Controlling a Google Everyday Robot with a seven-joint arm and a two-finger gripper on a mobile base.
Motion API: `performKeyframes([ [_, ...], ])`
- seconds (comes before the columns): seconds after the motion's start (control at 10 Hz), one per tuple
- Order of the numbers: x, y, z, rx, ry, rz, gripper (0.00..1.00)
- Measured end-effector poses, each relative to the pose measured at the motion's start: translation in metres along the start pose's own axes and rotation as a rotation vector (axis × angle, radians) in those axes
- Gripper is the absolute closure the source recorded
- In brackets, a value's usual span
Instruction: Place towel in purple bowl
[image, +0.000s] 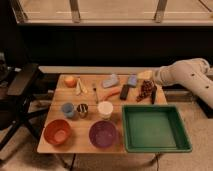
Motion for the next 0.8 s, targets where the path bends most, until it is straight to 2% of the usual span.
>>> performKeyframes([
  [0.3,-0.001,0.001,0.000,-0.003,-0.002,-0.002,0.20],
  [0.4,-0.004,0.003,0.002,-0.014,-0.004,-0.005,0.20],
  [0.6,-0.012,0.025,0.020,-0.043,0.005,-0.023,0.20],
  [0.8,-0.011,0.056,0.048,-0.072,0.036,-0.070,0.20],
])
